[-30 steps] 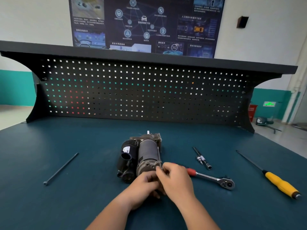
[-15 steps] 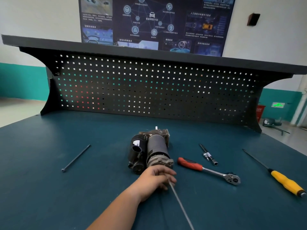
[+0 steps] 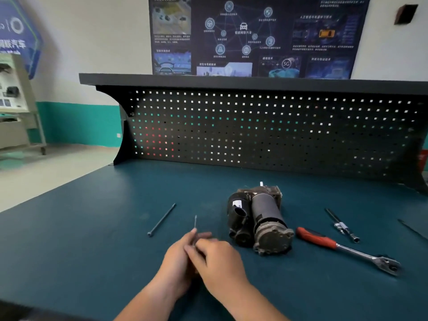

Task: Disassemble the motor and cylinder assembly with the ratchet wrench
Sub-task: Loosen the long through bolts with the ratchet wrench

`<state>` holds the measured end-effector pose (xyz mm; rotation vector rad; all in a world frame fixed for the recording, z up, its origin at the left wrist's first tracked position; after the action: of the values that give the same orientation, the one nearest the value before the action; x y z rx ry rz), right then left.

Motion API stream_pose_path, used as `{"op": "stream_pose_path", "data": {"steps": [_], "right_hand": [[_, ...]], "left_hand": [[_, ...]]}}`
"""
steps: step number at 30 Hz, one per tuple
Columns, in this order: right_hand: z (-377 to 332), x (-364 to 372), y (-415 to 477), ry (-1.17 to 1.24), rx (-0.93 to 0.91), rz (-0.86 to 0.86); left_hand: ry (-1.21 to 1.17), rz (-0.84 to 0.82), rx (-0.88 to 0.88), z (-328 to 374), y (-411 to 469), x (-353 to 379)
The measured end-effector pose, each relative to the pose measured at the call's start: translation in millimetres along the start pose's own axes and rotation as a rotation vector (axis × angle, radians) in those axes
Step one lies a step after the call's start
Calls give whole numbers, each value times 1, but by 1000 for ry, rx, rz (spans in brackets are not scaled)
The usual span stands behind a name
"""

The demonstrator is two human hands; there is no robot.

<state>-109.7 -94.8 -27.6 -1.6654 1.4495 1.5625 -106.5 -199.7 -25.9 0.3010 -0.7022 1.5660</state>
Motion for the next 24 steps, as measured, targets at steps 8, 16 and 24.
{"op": "stream_pose_path", "data": {"steps": [8, 16, 24], "right_hand": [[-24, 74, 85, -205, -97, -31], [-37, 53, 98, -208, -149, -121], [-21, 22, 53, -2, -117, -190]], "left_hand": [[757, 448, 532, 60, 32, -72], [1142, 558, 607, 60, 43, -80], [1046, 484, 610, 62, 46, -84]]}}
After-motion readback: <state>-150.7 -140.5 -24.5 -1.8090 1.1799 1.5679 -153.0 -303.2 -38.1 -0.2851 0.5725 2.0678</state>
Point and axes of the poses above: each hand's wrist, its own y-axis towards the middle knuckle, its own x-axis out of the palm, z = x × y, the point moved 2 cm from there along y, towards the middle knuckle, and after that the axes turned 9 degrees about -y, right-handed, at the moved point
